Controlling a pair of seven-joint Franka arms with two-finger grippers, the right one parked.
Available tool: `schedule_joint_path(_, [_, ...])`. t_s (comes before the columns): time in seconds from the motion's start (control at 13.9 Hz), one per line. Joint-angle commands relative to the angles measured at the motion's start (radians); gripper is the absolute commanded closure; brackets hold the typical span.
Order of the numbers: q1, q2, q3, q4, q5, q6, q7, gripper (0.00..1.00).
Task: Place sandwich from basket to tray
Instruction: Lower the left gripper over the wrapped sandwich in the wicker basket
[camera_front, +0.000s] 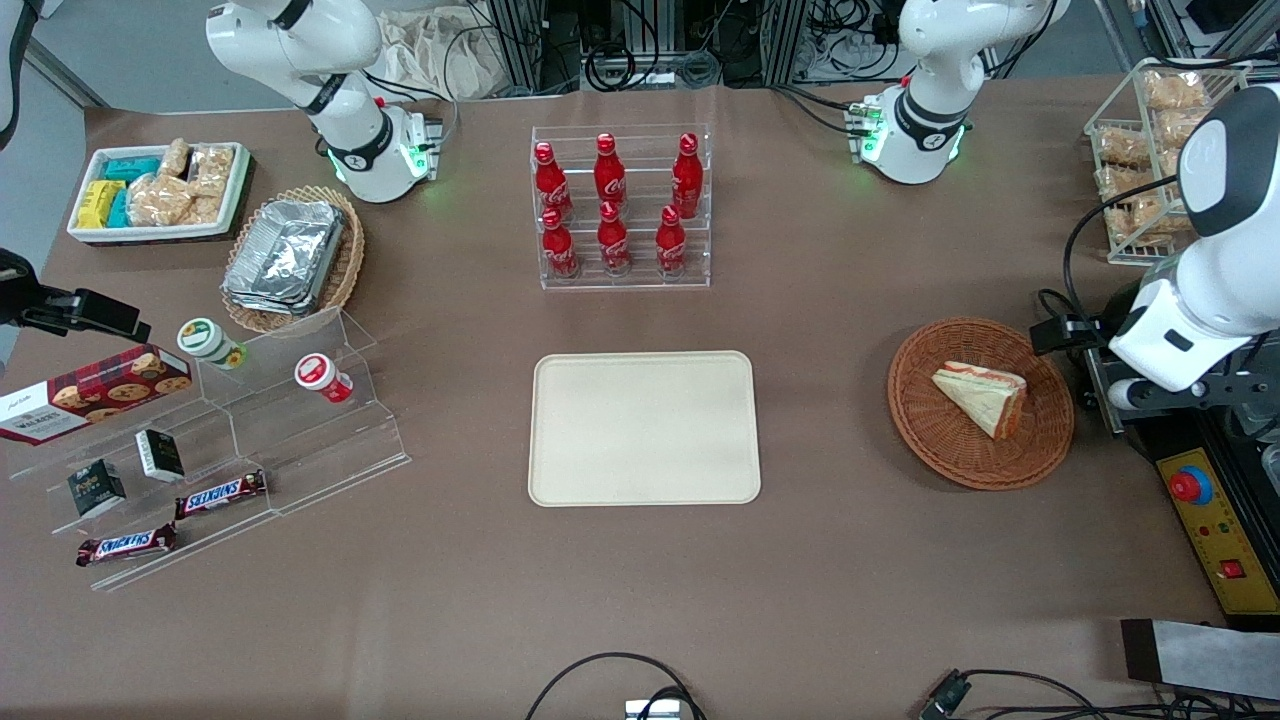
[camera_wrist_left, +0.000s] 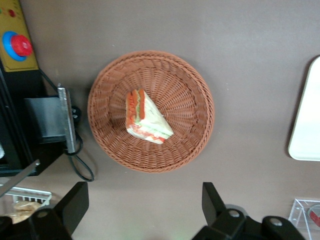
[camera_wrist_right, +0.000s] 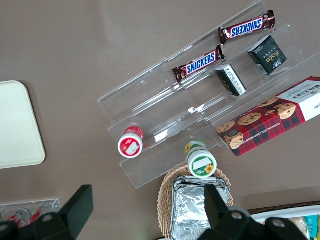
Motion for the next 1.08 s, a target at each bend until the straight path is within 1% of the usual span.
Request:
schedule_joint_path(0.0, [0.002,0.010,-0.011,0.046,0.025,-0.045,-0.010,0.00])
schedule_joint_path(0.22, [0.001,0.021,-0.013,0.035,0.028,-0.045,-0.065,0.00])
schedule_joint_path(0.43, [0.001,0.058,-0.011,-0.027,0.042,-0.007,-0.189,0.00])
schedule_joint_path(0.65, [0.004,0.056,-0.010,-0.197,0.042,0.173,-0.444,0.00])
schedule_joint_path(0.72, [0.011,0.055,-0.008,-0.256,0.042,0.258,-0.496,0.00])
schedule_joint_path(1.01, [0.042,0.064,0.018,-0.419,0.042,0.529,-0.520,0.00])
